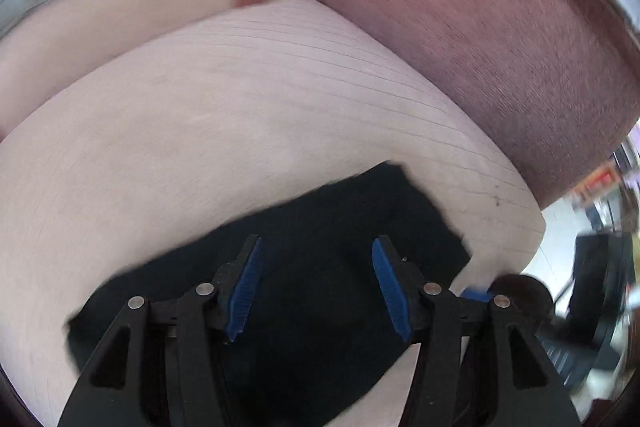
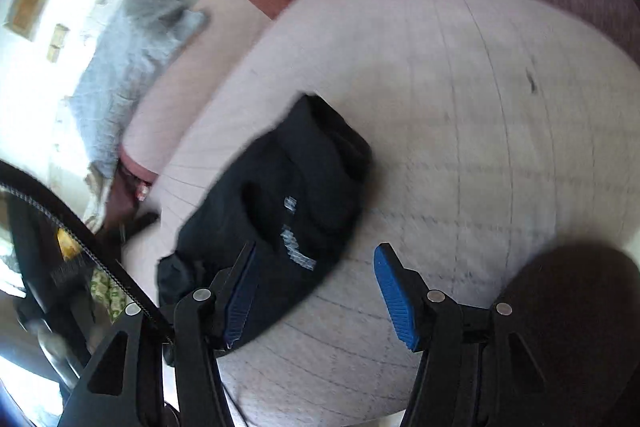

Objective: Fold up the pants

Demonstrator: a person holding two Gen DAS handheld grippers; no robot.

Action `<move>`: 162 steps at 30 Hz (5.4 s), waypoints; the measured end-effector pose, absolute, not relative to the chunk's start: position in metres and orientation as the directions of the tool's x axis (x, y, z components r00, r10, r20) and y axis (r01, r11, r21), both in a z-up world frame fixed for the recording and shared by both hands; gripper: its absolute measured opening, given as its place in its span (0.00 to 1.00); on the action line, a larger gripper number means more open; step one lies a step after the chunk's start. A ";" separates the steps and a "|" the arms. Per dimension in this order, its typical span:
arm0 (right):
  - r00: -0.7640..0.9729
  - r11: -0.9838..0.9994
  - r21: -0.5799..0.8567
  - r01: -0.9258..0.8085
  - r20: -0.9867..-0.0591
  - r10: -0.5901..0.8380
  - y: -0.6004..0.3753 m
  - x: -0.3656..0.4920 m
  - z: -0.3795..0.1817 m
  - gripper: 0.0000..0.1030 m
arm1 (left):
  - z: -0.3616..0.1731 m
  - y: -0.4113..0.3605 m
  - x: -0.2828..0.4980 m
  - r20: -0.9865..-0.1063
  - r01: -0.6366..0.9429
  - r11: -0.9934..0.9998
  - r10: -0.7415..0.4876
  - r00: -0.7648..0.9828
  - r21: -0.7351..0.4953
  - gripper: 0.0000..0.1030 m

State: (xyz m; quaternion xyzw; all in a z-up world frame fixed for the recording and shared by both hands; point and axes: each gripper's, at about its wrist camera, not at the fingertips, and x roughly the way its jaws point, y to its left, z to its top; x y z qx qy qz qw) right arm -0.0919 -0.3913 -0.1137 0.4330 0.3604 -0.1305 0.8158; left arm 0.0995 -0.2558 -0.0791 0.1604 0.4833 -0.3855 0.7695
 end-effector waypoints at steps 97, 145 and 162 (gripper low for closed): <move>0.693 0.896 0.330 0.297 -0.720 0.035 -0.250 -0.110 -0.100 0.95 | -0.097 0.041 0.023 -0.804 0.152 0.949 -0.313 0.505 -0.275 0.65; 0.561 0.704 0.704 0.093 -0.621 0.548 -0.268 0.072 -0.133 0.51 | -0.137 -0.012 0.131 -0.794 0.275 0.861 -0.504 0.340 -0.429 0.43; 0.644 0.821 0.571 -0.009 -0.625 0.441 -0.253 0.080 -0.064 0.32 | -0.075 -0.029 0.146 -0.765 0.321 0.877 -0.473 0.438 -0.358 0.33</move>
